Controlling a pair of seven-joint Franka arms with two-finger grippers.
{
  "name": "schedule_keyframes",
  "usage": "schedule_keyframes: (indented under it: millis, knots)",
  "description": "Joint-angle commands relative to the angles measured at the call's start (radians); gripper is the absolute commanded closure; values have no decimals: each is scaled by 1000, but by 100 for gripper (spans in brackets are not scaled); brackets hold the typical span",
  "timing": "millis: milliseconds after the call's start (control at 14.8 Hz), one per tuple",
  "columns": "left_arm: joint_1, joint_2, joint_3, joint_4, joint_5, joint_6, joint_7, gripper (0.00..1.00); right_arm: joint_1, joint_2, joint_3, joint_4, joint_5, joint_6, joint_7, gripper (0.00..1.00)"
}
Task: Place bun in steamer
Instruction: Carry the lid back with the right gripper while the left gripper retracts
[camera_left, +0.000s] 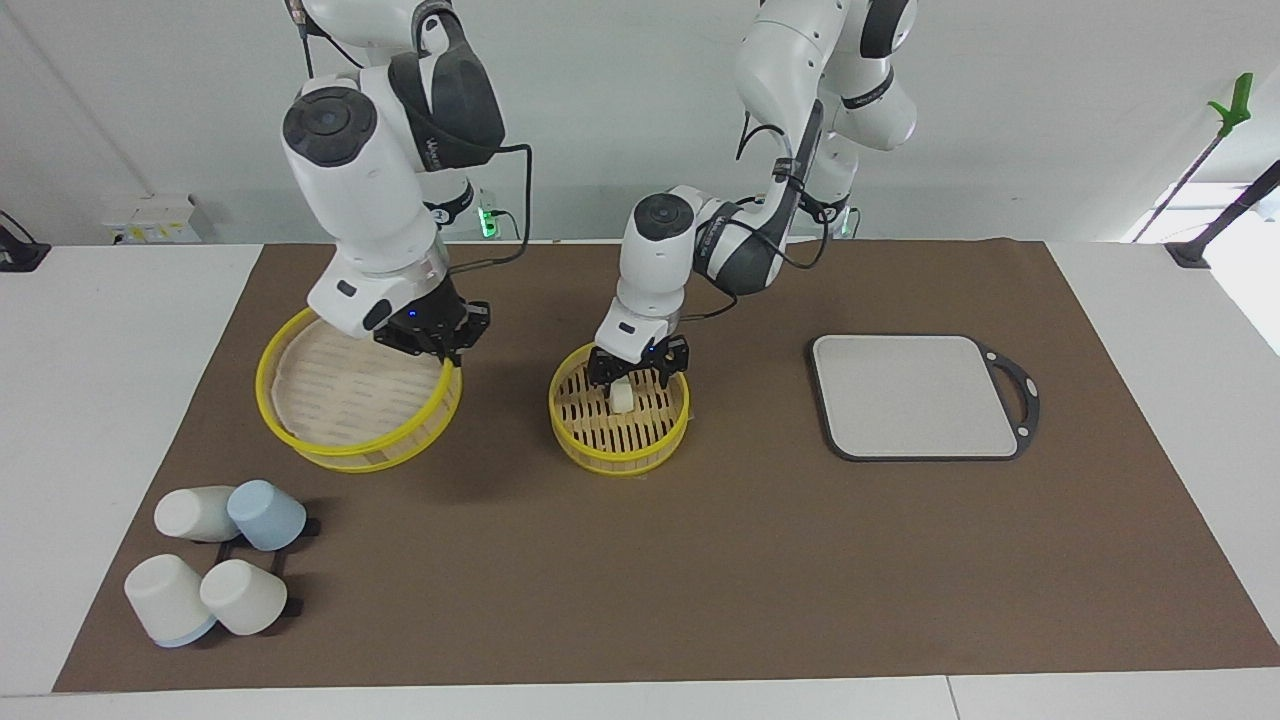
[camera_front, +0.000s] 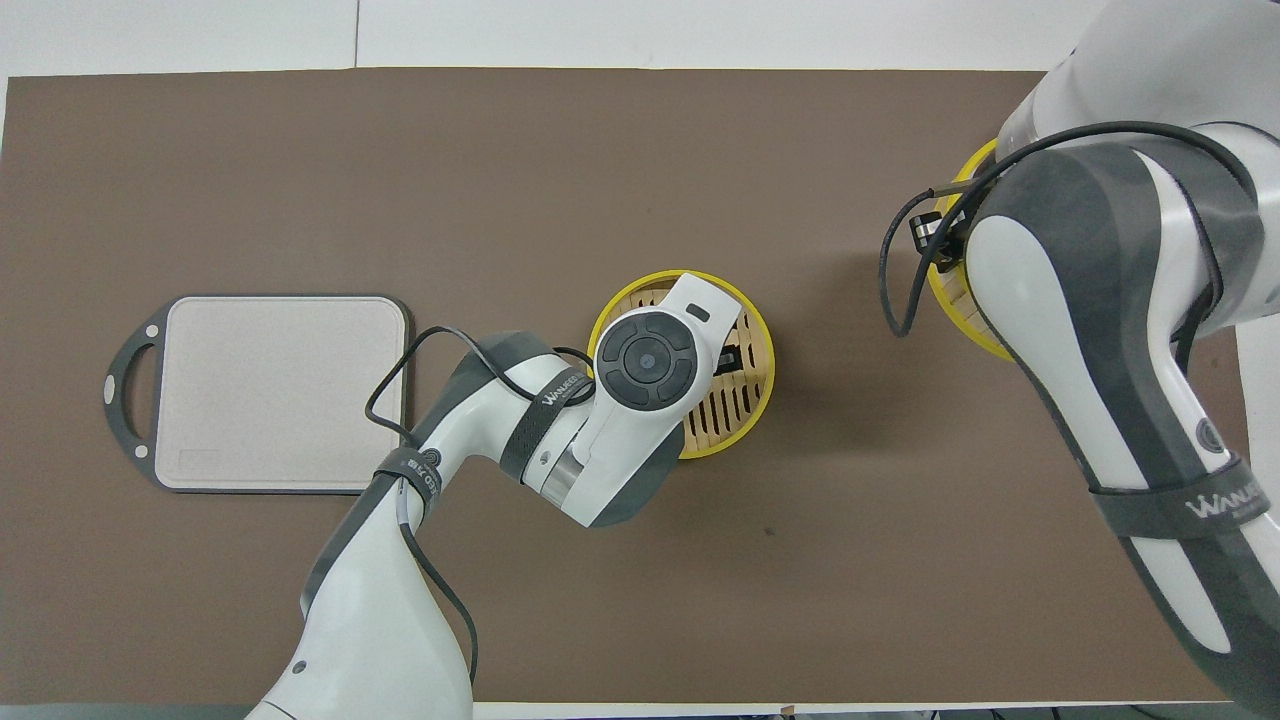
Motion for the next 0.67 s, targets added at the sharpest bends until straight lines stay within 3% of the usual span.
schedule_keyframes:
  millis: [0,270,472,607]
  knots:
    - [115,-179,4,-22,6,-208,29,0,84,-18,5,-21,14,88,144,100]
    - [371,-333,4,-8,7,-381,242,0,259,105,-5,45,-7,157,340,100]
    - [508,-384,4,0,7,-457,429,0,371,261,-9,167,-22,214,508,100]
    - [561,-402,5,3,44,-501,521,0,396,298,-3,182,-56,266,533,100]
